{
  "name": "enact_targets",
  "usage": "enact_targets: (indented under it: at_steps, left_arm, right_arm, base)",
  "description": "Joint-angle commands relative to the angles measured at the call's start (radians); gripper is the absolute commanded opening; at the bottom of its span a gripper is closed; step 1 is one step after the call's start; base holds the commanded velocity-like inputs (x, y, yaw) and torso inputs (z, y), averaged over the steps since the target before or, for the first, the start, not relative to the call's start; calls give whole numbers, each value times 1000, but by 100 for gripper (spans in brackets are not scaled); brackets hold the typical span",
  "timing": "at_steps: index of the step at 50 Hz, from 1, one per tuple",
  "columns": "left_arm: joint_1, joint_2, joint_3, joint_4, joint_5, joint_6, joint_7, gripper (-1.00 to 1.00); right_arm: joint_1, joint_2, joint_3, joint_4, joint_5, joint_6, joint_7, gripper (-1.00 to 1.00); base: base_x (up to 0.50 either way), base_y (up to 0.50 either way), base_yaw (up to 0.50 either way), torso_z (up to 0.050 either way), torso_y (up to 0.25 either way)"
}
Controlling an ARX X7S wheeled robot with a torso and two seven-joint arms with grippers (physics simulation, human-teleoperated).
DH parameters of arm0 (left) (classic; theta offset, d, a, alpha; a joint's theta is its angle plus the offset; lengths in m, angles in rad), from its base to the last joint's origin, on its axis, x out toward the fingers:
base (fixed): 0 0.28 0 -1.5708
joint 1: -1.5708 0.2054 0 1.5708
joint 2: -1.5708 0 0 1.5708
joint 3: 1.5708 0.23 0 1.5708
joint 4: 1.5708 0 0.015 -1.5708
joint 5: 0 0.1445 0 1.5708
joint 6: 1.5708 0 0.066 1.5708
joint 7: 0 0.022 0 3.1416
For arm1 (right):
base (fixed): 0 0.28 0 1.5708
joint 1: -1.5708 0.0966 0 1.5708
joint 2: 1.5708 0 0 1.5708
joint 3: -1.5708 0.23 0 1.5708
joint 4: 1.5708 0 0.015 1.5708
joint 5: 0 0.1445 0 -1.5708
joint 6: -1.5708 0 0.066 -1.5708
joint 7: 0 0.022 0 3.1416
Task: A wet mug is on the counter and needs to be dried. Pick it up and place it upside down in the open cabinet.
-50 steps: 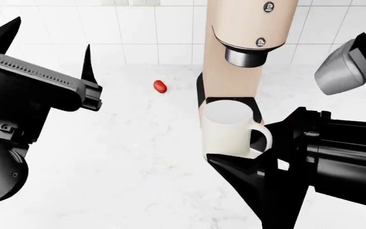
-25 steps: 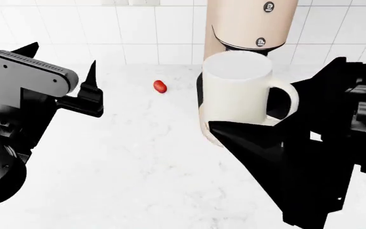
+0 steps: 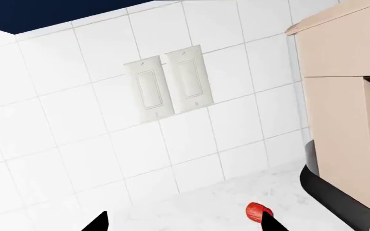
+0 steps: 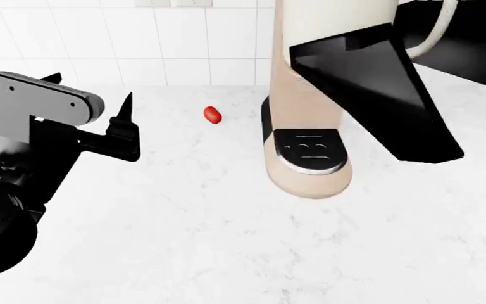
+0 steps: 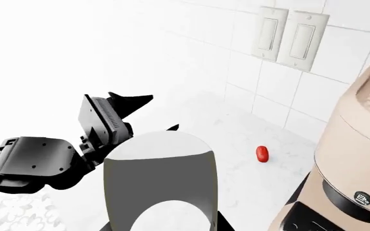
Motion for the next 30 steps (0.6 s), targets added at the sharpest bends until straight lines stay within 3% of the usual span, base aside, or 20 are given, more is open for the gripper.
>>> enact_targets:
  at_steps: [1, 23, 30]
  left_arm:
    - [27, -2, -7, -19, -55, 10, -21, 100]
    - [45, 0, -7, -23, -95, 9, -18, 100]
    - [50, 4, -7, -26, -89, 12, -21, 100]
  right_arm:
    - [118, -43, -48, 102, 11, 24, 39, -100]
    - [320, -191, -99, 376, -8, 113, 84, -100]
    - [340, -271, -26, 538, -12, 201, 199, -100]
  base:
    - [0, 0, 0, 0, 0]
    - [0, 0, 0, 0, 0]
    - [0, 0, 0, 0, 0]
